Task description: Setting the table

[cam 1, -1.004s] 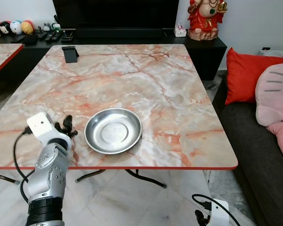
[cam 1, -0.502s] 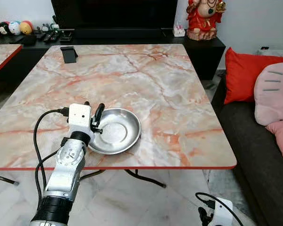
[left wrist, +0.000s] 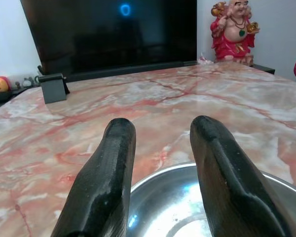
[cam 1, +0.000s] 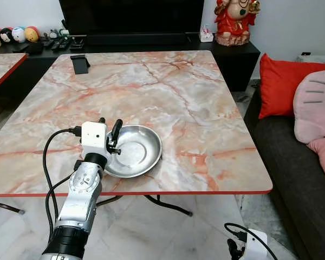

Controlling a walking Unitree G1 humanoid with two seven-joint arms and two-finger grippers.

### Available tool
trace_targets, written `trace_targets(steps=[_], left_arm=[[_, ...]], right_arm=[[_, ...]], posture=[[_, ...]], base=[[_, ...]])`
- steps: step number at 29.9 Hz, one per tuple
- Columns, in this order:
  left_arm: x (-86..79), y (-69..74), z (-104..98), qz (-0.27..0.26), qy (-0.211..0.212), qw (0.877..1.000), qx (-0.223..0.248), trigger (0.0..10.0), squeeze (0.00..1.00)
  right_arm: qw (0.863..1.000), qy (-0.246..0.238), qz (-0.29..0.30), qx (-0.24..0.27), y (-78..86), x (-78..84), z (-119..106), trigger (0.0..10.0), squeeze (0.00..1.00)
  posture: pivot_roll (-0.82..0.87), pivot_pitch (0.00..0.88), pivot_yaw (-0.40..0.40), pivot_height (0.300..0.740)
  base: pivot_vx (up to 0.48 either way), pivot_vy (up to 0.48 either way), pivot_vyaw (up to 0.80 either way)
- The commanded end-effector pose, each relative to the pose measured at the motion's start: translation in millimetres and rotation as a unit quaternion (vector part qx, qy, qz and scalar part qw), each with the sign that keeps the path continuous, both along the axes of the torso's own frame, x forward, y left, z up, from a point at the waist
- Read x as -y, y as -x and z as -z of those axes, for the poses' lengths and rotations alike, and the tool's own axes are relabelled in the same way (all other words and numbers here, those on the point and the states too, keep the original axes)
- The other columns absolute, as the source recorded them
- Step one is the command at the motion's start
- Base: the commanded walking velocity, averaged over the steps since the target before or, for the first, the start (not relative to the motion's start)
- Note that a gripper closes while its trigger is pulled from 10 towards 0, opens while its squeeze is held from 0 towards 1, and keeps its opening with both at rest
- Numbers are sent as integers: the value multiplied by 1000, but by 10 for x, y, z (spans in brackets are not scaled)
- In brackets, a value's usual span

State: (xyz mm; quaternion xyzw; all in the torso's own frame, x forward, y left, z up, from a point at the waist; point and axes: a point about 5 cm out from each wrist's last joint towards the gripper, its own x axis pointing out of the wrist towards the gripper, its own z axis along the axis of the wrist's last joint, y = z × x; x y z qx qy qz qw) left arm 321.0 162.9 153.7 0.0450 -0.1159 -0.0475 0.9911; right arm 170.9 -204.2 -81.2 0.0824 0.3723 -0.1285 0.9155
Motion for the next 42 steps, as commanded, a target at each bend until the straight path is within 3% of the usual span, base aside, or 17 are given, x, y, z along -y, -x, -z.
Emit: trace_targets(steps=[1,11,16,19,25,42], left_arm=[[-56,-21,-20,-16,-1,1000,5,10000,0],[-87,-21,-10,-28,1,1000,7,10000,0],[-9,27,62,-15,1,1000,-1,10000,0],[-29,6,3,-22,3,1000,8,10000,0],[-56,-20,-3,-21,-10,1000,8,10000,0],[-114,11,-45,-35,-11,999,15,10000,0]], right_arm=[[1000,-1,10,7,-18,7,-13,10000,0],[1000,1,6,4,7,27,-5,10000,0],[1000,8,-25,-8,43,12,16,10000,0],[999,8,-40,-12,28,-16,18,10000,0],[999,3,-36,2,-87,-82,-23,10000,0],[999,3,-36,-7,-65,-78,-9,10000,0]], posture=[[-24,0,40,724],[-39,0,54,724],[2,0,37,724],[0,0,36,724],[8,0,43,724],[35,0,25,724]], base=[[0,0,0],[0,76,0],[0,289,0],[0,291,0],[0,287,0],[0,285,0]])
